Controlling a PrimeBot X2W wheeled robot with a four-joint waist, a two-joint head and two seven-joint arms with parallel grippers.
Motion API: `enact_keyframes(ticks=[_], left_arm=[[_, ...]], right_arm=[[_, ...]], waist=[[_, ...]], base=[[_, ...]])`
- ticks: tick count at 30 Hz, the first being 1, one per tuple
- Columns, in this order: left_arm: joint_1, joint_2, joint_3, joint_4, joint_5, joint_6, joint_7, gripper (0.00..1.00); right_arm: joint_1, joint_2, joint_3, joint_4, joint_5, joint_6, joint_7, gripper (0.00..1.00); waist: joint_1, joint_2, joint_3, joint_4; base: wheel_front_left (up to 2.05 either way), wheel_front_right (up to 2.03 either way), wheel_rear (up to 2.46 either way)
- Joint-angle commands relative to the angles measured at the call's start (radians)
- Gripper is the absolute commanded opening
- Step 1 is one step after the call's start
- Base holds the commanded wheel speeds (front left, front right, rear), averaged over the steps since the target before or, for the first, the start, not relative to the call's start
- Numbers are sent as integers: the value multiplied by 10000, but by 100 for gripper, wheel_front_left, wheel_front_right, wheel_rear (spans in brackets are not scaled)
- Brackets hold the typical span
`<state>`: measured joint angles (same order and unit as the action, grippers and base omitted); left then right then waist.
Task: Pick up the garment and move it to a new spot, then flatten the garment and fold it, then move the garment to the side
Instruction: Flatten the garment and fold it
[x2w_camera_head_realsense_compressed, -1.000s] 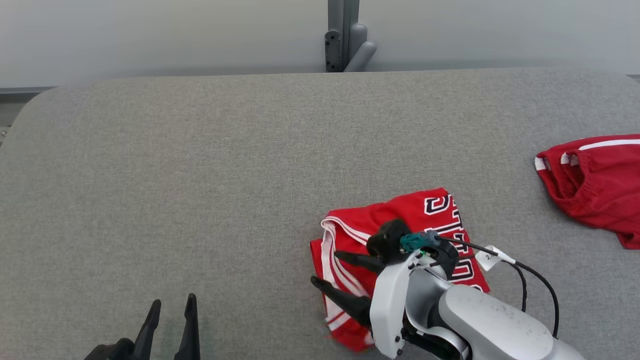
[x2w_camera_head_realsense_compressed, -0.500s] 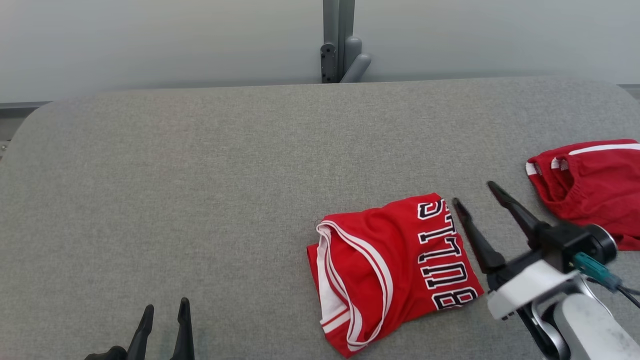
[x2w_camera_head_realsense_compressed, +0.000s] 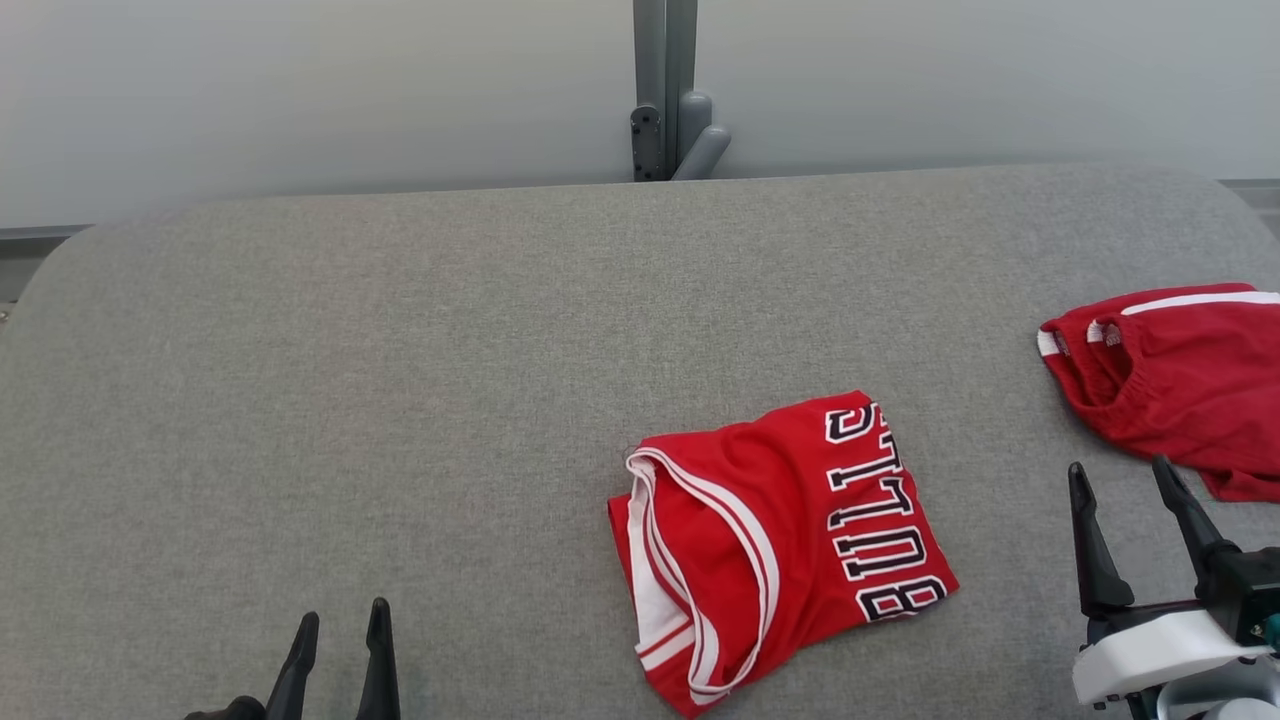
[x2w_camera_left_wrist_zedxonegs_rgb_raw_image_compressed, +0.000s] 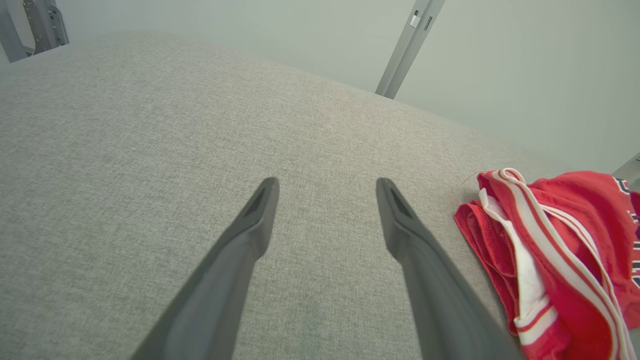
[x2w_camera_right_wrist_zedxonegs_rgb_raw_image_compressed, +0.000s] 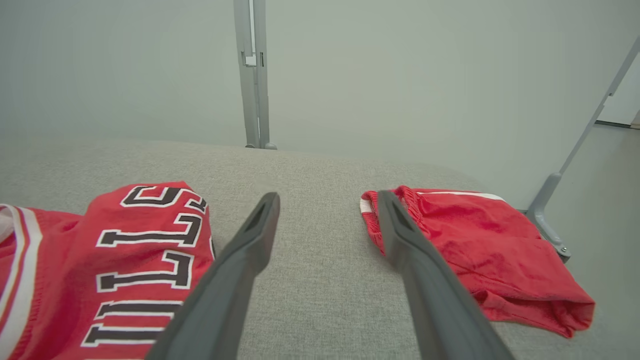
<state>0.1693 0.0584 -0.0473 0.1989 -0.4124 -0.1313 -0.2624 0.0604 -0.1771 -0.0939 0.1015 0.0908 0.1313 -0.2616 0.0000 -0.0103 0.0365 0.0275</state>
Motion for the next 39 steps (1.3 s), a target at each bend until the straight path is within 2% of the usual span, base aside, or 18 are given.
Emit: enact_keyframes(ticks=[1,7,18,24,25,35,39], left_arm=[[-8,19,-8,-42,93,9,-27,100],[-146,-10,16,-27,119,9,-27,100],[-402,-2,-155,3,104,9,-27,100],[-598,101,-181,2,71,9,-27,100],[-623,108,-208,9,71,9,-27,100],[-990,110,-418,0,42,9,-27,100],[-1196,168,-563,50,-17,9,-27,100]], right_arm=[[122,91,-96,54,-127,-13,-40,100],[-3,433,-24,114,-307,-13,-42,100],[-1390,580,2231,949,-429,-13,-43,100],[-1980,741,2856,1189,-416,-13,-43,100],[-2121,751,3020,1335,-423,-13,-43,0],[-2845,897,4159,2395,-594,-13,-42,0],[-3277,1078,4466,3182,-391,-13,-42,0]], waist=[[0,103,25,9],[0,103,100,33],[0,103,531,119],[0,103,742,269],[0,103,807,321],[0,103,1453,563],[0,103,1684,705]], base=[[0,0,0],[0,0,0],[0,0,0],[0,0,0],[0,0,0],[0,0,0],[0,0,0]])
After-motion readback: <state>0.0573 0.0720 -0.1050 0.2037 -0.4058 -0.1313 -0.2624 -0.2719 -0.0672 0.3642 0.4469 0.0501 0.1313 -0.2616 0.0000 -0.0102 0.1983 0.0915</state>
